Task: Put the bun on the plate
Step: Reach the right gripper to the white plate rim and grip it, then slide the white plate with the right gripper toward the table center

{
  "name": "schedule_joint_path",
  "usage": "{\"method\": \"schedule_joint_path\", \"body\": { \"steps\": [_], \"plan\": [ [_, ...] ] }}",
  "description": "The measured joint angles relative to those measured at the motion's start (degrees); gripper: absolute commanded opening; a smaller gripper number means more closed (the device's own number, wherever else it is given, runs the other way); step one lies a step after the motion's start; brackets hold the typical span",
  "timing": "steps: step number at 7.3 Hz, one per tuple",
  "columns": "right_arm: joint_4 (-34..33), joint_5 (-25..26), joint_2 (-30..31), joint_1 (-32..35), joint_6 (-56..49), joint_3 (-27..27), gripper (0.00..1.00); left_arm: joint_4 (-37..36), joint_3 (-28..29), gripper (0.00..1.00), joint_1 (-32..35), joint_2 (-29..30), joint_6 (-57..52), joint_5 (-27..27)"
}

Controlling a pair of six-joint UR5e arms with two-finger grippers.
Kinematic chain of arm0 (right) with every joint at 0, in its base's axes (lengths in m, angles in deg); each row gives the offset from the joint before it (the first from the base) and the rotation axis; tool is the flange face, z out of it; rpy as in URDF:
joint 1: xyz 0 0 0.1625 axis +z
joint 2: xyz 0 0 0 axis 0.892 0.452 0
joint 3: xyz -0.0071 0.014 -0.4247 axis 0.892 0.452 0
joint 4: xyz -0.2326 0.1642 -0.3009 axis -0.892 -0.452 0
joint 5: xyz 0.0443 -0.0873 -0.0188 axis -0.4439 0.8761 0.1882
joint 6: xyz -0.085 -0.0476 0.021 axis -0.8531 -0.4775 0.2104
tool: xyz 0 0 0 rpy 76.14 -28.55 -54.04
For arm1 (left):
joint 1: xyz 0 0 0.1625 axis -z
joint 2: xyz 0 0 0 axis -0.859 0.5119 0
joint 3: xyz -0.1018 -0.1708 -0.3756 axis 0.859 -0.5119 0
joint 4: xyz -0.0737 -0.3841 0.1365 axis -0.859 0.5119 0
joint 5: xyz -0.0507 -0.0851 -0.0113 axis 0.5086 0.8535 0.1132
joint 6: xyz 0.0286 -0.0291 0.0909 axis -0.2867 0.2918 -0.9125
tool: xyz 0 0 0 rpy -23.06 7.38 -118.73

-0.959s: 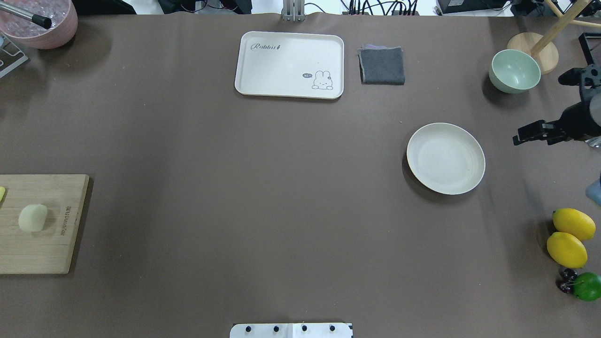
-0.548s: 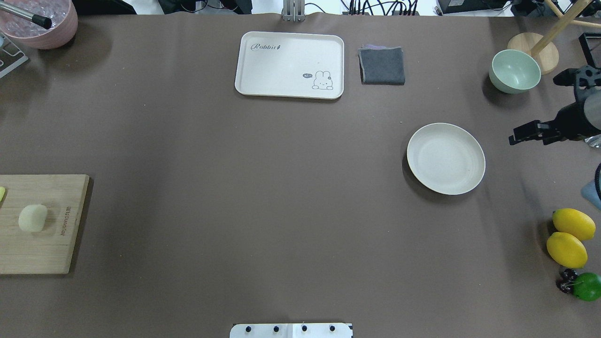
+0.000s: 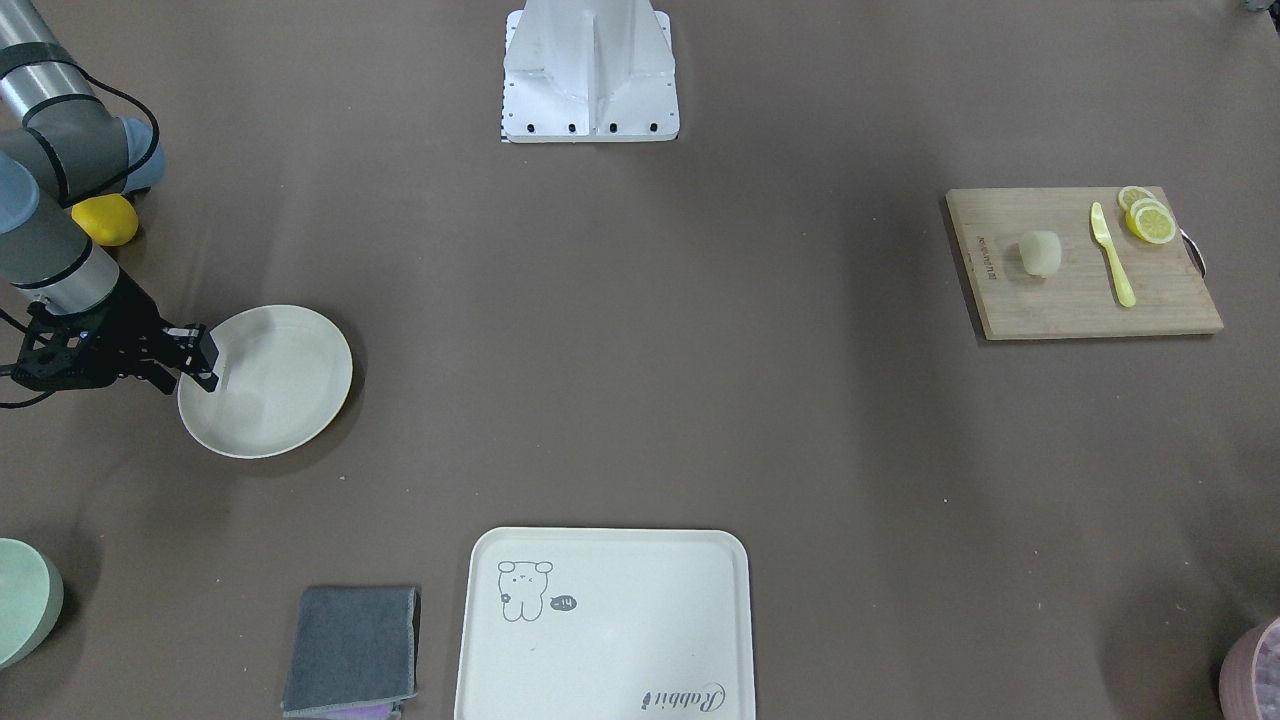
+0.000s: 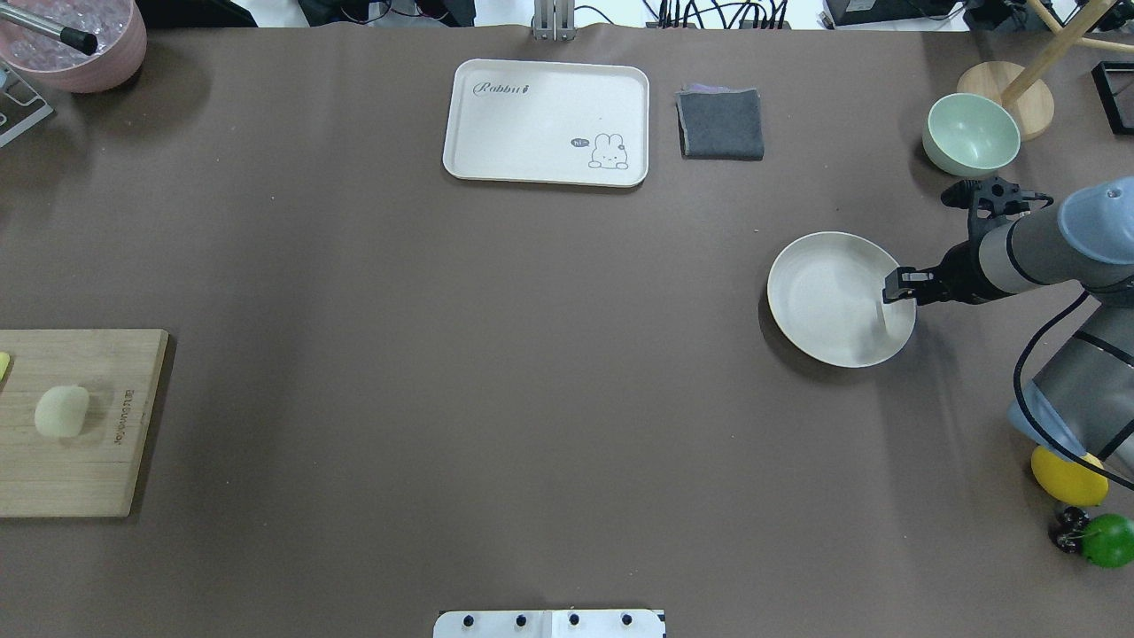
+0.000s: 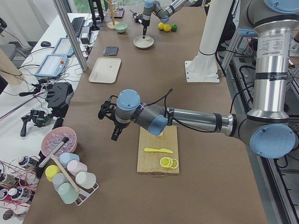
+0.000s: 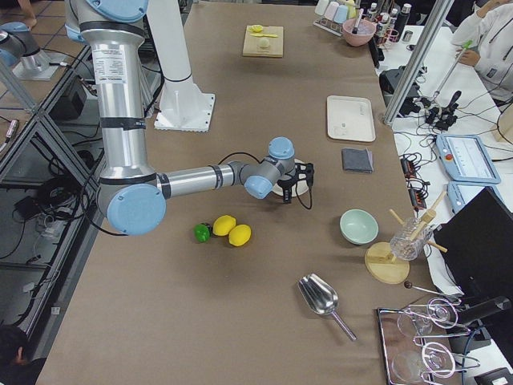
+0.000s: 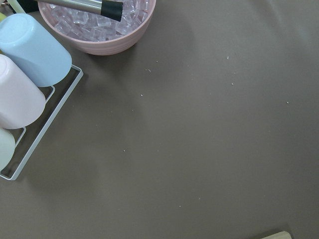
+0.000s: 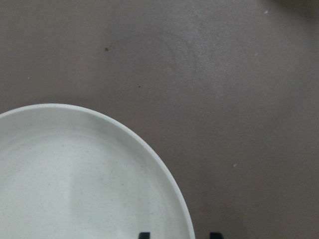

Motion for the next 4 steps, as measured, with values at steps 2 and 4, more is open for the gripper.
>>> {"method": "schedule_joint_path", "body": {
  "steps": [2, 4],
  "plan": [
    [0.0, 0.0, 0.0, -0.4, 1.2, -0.6, 0.0, 0.2, 0.0, 0.98, 0.0, -0.1, 0.0, 0.0],
    [0.0, -0.1, -0.9, -0.9, 7.6, -3.2, 0.0, 0.3, 0.0, 0.98, 0.0, -0.1, 0.0, 0.1]
  ]
}}
